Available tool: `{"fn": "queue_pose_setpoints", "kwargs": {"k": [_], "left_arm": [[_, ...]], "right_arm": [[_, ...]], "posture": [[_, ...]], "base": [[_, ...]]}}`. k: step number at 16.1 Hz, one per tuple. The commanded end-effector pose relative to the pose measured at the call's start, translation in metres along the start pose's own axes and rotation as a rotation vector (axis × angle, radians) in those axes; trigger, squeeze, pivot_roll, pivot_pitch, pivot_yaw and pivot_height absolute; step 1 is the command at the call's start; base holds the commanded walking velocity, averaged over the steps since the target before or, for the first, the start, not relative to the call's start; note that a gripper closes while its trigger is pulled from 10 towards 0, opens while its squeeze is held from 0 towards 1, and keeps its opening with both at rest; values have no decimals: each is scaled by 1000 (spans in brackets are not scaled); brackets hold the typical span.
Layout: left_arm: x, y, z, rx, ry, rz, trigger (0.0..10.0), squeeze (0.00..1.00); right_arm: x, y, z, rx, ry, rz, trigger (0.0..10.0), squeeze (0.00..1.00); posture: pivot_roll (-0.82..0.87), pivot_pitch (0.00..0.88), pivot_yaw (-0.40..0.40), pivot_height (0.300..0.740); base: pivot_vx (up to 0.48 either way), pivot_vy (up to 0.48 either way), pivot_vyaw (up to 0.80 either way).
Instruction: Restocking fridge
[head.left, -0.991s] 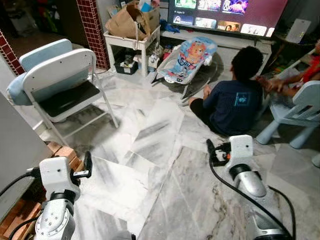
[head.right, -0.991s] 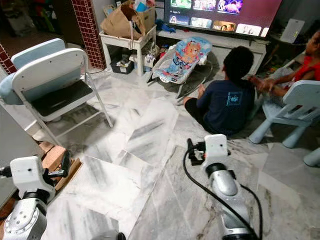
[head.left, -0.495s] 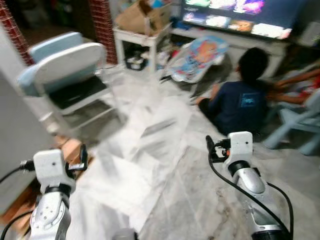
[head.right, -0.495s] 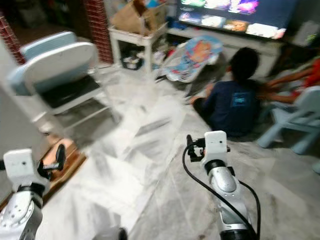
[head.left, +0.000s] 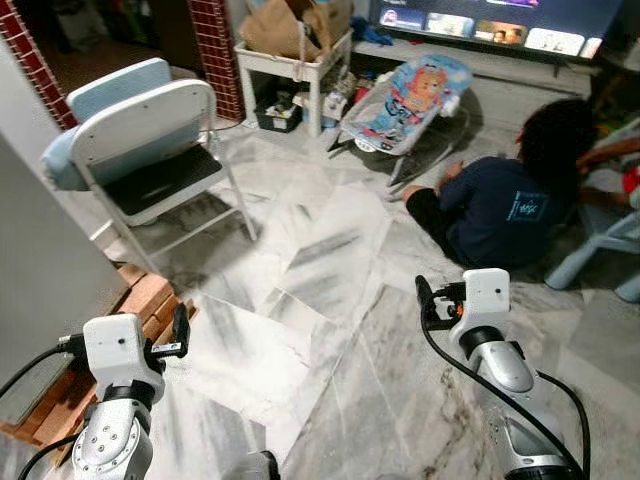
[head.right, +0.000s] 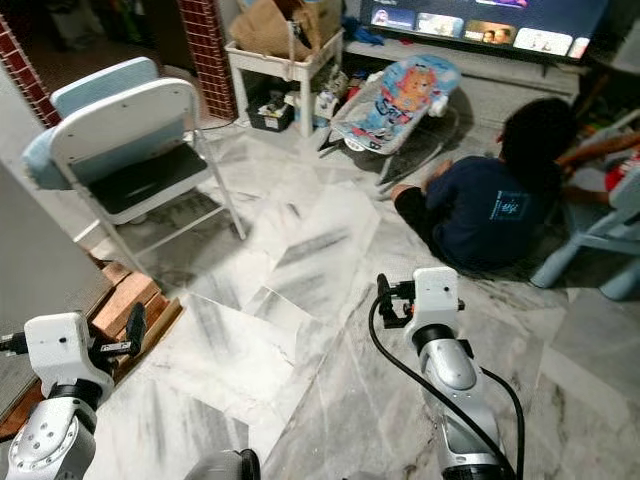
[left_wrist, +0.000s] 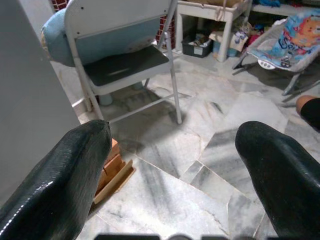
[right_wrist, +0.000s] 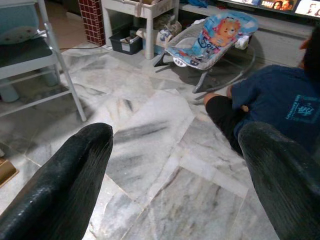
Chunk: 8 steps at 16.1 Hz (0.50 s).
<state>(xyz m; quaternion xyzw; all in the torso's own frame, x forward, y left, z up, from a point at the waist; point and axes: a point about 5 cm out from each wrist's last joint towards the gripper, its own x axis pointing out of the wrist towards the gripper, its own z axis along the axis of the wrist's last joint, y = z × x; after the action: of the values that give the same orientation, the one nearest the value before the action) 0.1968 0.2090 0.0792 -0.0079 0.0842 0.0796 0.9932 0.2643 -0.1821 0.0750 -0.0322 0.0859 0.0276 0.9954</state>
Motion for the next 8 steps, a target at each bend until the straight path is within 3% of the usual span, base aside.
{"fn": "queue_pose_setpoints", "kwargs": {"k": [1, 4, 8], "left_arm": [[-3, -1, 0, 10, 4, 0, 10000, 0], [-3, -2, 0, 0, 10, 0, 10000, 0], [-2, 0, 1, 24, 11, 2, 10000, 0]], "right_arm": [[-2, 1, 1, -8, -4, -3, 10000, 0], [-3, -1, 0, -10, 3, -9, 10000, 0], [3, -4, 5, 16, -12, -24, 10000, 0]], "posture": [[2, 79, 19, 740], [3, 83, 13, 740], [0, 97, 17, 740]], "base": [[0, 0, 0], [0, 0, 0], [0, 444, 0]]}}
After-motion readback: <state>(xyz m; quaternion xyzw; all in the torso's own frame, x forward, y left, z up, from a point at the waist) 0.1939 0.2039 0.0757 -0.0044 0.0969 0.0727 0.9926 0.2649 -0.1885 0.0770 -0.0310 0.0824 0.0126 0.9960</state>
